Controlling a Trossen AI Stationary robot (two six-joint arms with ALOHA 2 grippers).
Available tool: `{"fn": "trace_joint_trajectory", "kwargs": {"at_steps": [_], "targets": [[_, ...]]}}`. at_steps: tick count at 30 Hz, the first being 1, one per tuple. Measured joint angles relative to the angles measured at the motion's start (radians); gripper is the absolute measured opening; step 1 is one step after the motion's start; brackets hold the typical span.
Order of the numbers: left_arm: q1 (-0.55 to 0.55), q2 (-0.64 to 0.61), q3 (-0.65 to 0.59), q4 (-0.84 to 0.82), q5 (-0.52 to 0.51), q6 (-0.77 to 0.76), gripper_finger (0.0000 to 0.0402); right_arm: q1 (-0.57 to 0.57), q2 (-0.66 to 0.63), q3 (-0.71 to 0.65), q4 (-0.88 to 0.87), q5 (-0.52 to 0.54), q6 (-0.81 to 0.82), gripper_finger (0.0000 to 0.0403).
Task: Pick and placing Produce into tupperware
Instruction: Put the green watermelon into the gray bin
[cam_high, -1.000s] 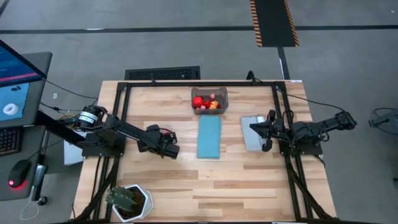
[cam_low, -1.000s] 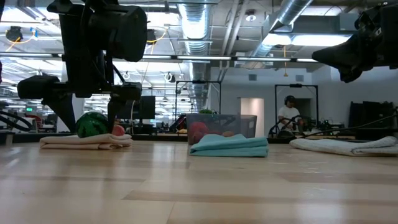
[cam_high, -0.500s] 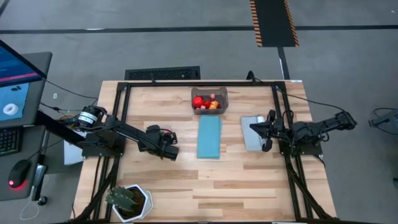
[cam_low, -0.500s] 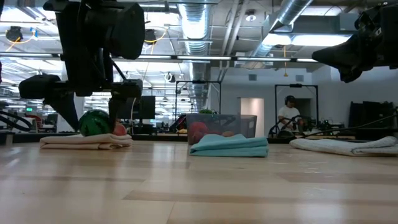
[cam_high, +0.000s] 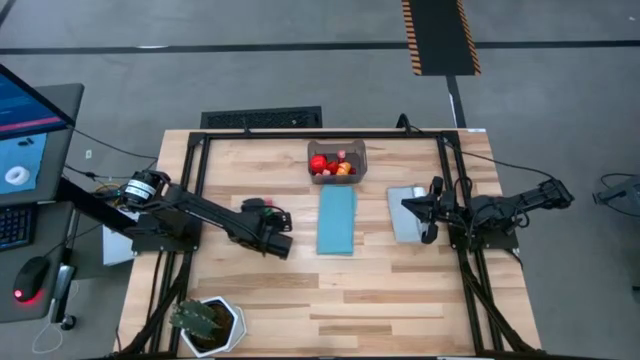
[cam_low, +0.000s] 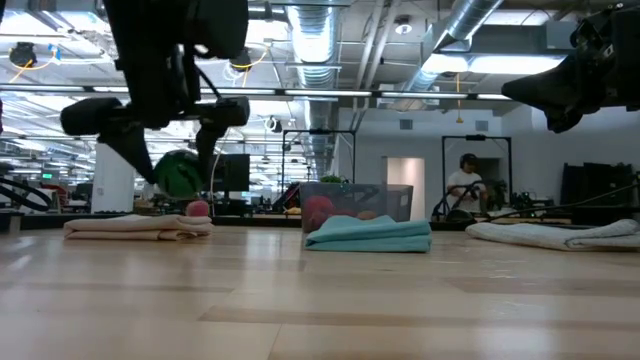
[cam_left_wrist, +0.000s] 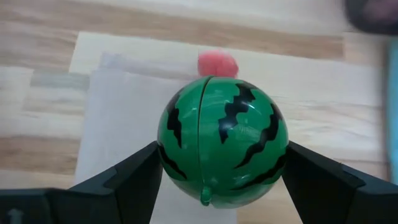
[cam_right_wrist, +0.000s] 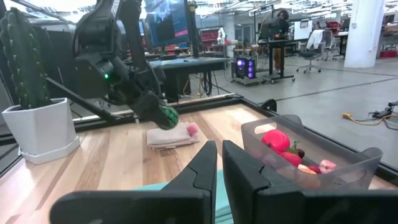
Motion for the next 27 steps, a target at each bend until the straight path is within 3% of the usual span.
{"fn": "trace_joint_trajectory", "kwargs": {"at_steps": [5,9,21,27], "targets": [[0.013,0.000,0.047,-0.022,-0.041,0.038,0.0286,0.000,0.000,0.000,0.000,0.000,0.000,0.0049],[0.060,0.000,0.082,-0.008,-0.063,0.163,0.0286,0.000,0.000,0.000,0.000,0.000,0.000,0.0049],[0.248,0.000,0.218,0.222,-0.082,0.723,0.0286,0.000,0.000,0.000,0.000,0.000,0.000,0.0049],[0.370,0.000,0.250,0.395,0.029,0.980,0.0286,0.000,0.000,0.000,0.000,0.000,0.000,0.0049]]}}
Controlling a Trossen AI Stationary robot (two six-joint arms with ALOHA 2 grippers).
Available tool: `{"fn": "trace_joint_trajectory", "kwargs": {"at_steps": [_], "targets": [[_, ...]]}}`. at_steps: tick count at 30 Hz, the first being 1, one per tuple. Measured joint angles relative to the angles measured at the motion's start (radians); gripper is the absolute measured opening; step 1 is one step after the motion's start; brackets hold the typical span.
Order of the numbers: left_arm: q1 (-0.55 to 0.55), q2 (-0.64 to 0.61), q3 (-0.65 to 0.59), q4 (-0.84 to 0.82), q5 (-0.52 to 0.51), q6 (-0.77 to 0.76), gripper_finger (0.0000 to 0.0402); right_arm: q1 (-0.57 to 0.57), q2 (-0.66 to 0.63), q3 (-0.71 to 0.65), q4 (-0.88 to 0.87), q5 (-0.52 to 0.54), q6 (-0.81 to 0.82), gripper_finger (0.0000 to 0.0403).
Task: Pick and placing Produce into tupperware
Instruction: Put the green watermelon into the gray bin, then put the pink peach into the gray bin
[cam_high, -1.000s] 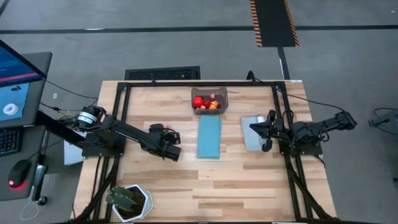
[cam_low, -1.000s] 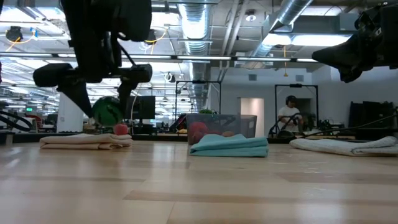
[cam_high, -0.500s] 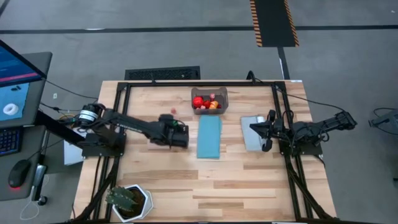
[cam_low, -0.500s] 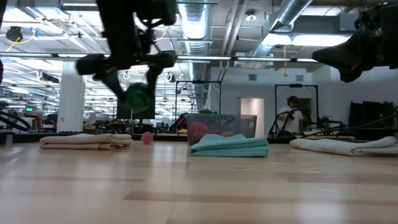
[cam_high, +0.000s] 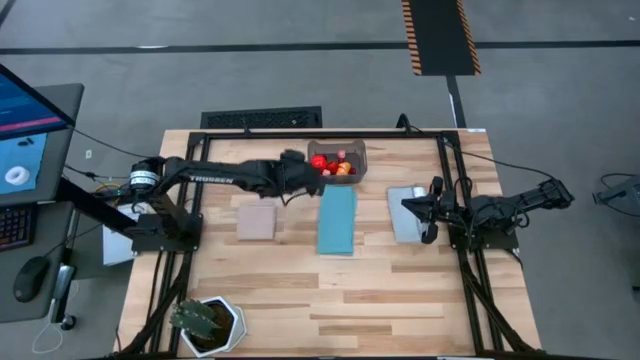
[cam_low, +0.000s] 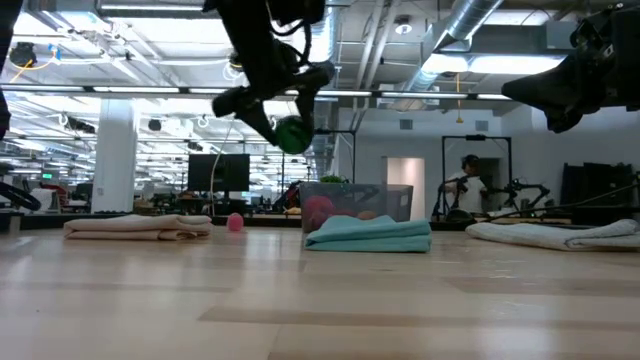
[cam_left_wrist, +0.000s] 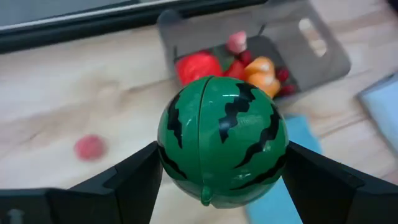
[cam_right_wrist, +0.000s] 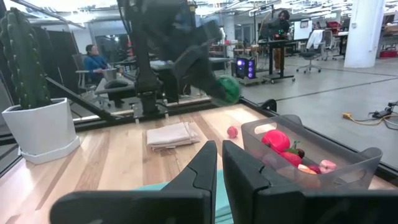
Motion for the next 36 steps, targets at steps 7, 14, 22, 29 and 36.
{"fn": "trace_joint_trajectory", "kwargs": {"at_steps": [7,14,22,29,36], "targets": [[0.157,0.016,0.005,0.218,0.231,0.209,0.0286,0.000,0.000,0.000,0.000,0.000,0.000,0.0049],[0.247,0.073,0.004,0.303,0.421,0.260,0.0286,0.000,0.000,0.000,0.000,0.000,0.000,0.0049],[0.259,0.093,0.026,0.319,0.458,0.327,0.0294,0.000,0.001,0.000,0.000,0.000,0.000,0.0049],[0.265,0.091,0.026,0.263,0.461,0.324,0.0369,0.000,0.001,0.000,0.000,0.000,0.000,0.0049],[0.273,0.089,0.025,0.256,0.432,0.319,0.0390,0.000,0.001,0.000,0.000,0.000,0.000,0.0049]]}}
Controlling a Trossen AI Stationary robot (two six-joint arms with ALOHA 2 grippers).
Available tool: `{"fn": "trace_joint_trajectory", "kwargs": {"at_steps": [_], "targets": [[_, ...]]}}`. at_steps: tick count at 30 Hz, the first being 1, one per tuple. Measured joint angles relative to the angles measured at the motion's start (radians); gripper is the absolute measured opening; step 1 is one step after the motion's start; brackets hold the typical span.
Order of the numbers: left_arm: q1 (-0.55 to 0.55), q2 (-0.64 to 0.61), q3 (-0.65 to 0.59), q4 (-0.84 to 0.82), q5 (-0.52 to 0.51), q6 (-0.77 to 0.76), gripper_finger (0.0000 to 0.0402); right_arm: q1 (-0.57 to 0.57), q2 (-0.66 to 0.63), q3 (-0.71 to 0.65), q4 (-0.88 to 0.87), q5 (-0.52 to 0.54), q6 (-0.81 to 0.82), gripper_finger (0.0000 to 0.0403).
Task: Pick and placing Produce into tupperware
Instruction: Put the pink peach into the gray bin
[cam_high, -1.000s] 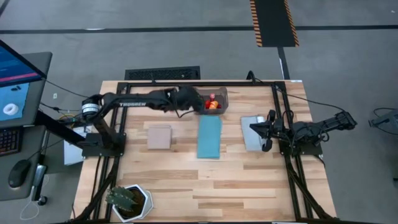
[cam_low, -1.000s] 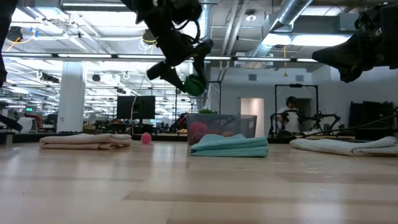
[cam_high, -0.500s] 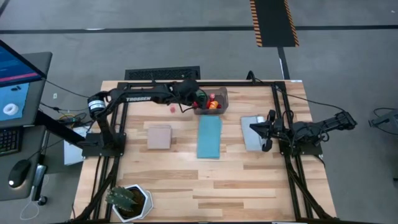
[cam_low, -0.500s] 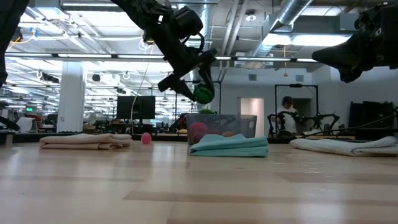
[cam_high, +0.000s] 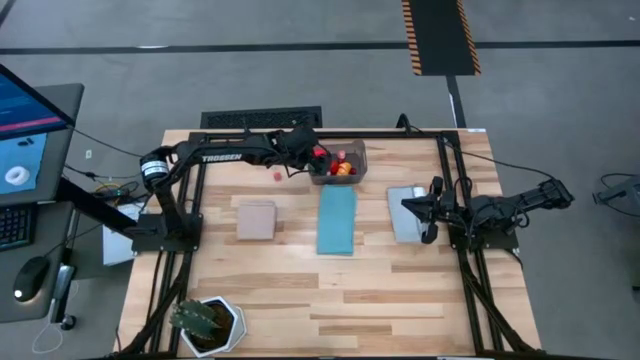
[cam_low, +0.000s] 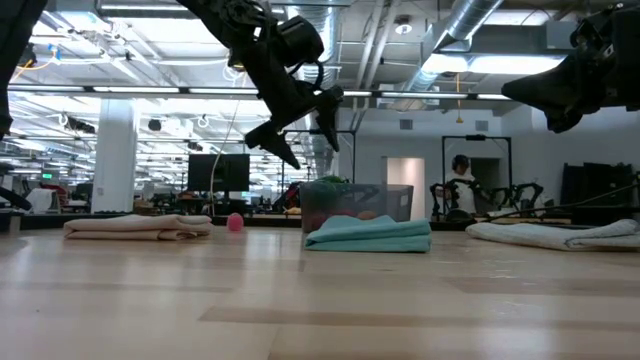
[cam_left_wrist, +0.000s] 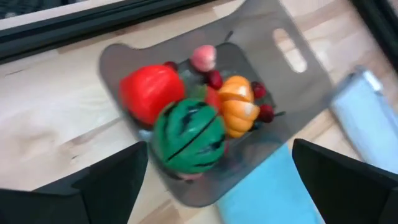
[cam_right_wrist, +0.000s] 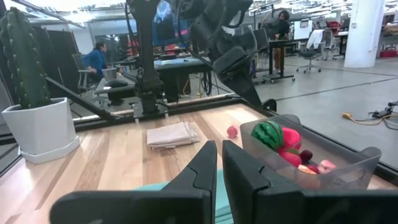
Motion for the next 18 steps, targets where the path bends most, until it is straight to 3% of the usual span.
{"fn": "trace_joint_trajectory", "kwargs": {"at_steps": [6,18], "targets": [[0.003,-0.021,-0.001,-0.128,-0.110,-0.053,0.0385,0.000,0.000,0.000,0.000,0.000,0.000,0.0049],[0.031,-0.021,-0.001,-0.367,-0.108,-0.160,0.0385,0.000,0.000,0.000,0.000,0.000,0.000,0.0049]]}}
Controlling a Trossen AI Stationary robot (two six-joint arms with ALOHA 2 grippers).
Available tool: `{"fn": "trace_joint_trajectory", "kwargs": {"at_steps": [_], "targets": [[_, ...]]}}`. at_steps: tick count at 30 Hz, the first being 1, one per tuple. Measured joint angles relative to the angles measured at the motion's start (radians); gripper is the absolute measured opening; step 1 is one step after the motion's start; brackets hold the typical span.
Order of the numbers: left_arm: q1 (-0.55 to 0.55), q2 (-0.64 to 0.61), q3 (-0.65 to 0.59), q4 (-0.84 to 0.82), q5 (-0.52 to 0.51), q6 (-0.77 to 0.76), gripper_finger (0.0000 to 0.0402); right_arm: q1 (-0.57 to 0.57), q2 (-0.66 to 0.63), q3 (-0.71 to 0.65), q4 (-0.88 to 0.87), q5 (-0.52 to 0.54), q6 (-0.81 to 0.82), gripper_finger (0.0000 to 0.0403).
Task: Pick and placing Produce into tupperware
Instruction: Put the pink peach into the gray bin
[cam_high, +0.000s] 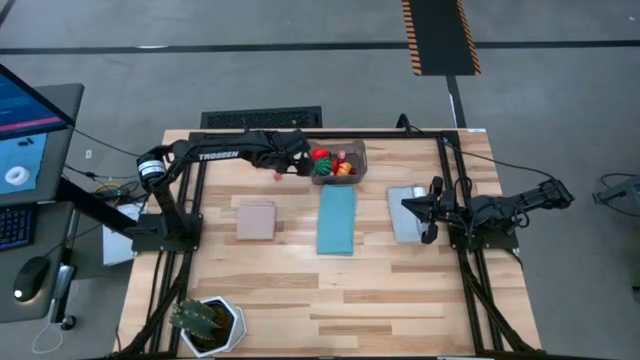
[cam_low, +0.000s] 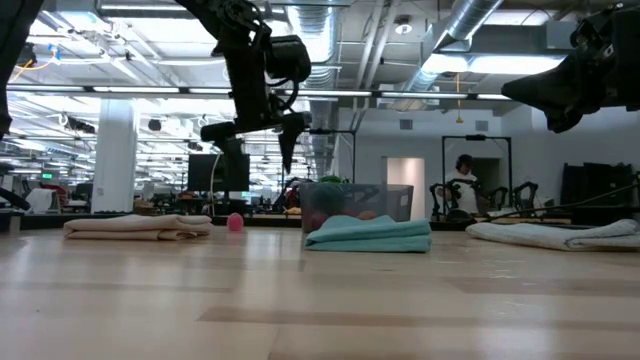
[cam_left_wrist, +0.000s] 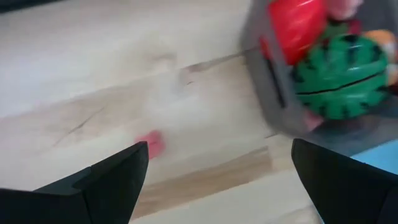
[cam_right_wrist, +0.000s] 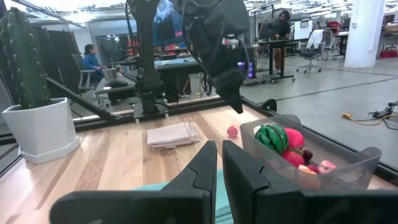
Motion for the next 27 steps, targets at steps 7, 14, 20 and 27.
{"fn": "trace_joint_trajectory", "kwargs": {"at_steps": [7,14,20,27], "targets": [[0.000,0.005,-0.001,-0.080,-0.021,-0.083,0.0385,0.000,0.000,0.000,0.000,0.000,0.000,0.0049],[0.001,0.005,-0.050,-0.095,-0.026,-0.174,0.0385,0.000,0.000,0.000,0.000,0.000,0.000,0.0049],[0.018,0.006,-0.114,-0.032,-0.008,-0.180,0.0385,0.000,0.000,0.000,0.000,0.000,0.000,0.0049],[0.043,0.006,-0.185,0.070,0.021,-0.153,0.0385,0.000,0.000,0.000,0.000,0.000,0.000,0.0049]]}}
